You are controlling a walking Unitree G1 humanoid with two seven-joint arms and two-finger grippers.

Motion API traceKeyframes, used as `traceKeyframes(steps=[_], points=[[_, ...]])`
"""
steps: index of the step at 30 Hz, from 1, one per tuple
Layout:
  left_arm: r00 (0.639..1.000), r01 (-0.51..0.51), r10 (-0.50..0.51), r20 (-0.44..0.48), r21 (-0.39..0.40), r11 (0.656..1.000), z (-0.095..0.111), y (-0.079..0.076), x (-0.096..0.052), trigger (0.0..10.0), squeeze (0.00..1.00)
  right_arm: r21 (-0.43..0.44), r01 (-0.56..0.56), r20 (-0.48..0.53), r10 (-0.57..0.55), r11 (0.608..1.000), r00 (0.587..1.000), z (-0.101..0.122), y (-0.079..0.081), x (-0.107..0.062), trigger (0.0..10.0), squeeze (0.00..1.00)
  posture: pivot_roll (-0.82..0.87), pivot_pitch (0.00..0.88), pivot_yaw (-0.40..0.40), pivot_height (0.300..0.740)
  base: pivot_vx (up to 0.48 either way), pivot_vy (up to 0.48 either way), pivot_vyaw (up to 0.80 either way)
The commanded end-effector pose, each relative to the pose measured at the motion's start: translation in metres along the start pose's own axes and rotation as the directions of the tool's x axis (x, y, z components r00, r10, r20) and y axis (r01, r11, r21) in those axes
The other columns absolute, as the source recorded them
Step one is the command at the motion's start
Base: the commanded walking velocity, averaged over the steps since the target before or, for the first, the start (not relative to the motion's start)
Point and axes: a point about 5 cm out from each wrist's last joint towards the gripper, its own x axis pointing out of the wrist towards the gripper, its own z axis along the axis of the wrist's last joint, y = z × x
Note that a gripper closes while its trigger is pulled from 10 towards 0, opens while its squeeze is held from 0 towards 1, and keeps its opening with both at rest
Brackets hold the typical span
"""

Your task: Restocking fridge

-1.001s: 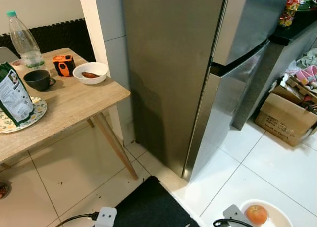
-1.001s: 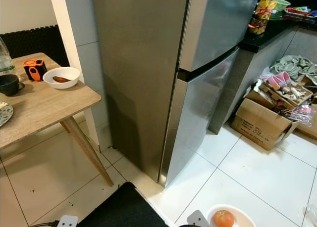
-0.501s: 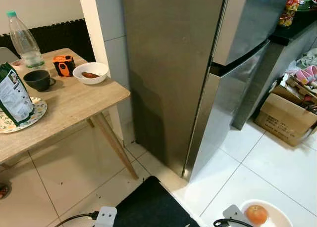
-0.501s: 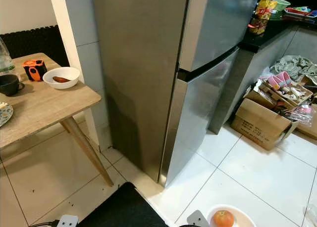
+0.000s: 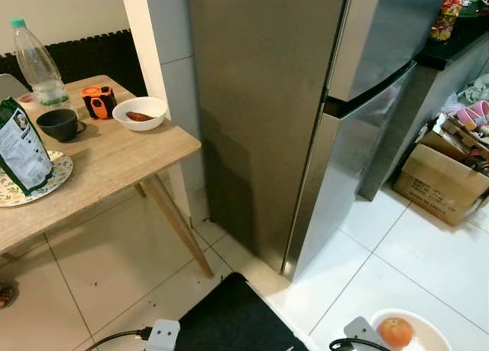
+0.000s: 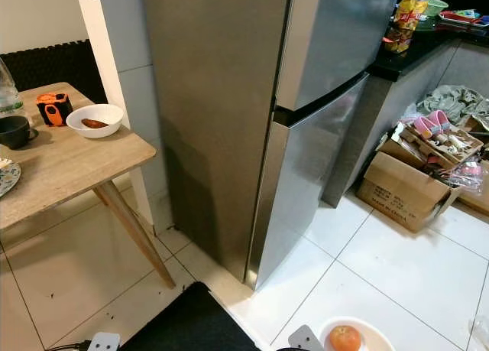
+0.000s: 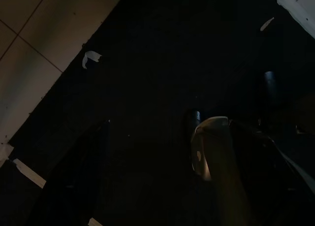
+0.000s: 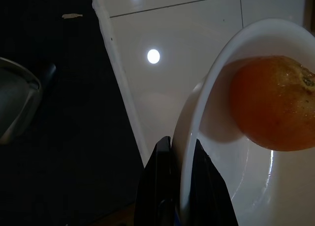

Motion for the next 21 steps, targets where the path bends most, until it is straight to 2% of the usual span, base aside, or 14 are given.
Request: traceKeyframes(steps=[1, 21], points=[[1.000, 0.015, -0.015, -0.010, -0.007, 1.000, -0.0018, -0.0043, 0.0004, 10.0, 0.00, 0.005, 0.008, -0.004, -0.008, 1.000, 1.000, -0.0008, -0.0029, 0.0002, 10.0, 0.00, -0.03, 0.000, -0.030, 0.740, 0.000, -0.251, 0.00], [1.000, 0.021, -0.022, -0.010, -0.022, 1.000, -0.0017, -0.0046, 0.0005, 10.0, 0.00, 0.006, 0.000, -0.010, 0.000, 1.000, 1.000, -0.0026, 0.0002, -0.0004, 10.0, 0.00, -0.03, 0.000, -0.026, 0.740, 0.000, -0.282, 0.00]])
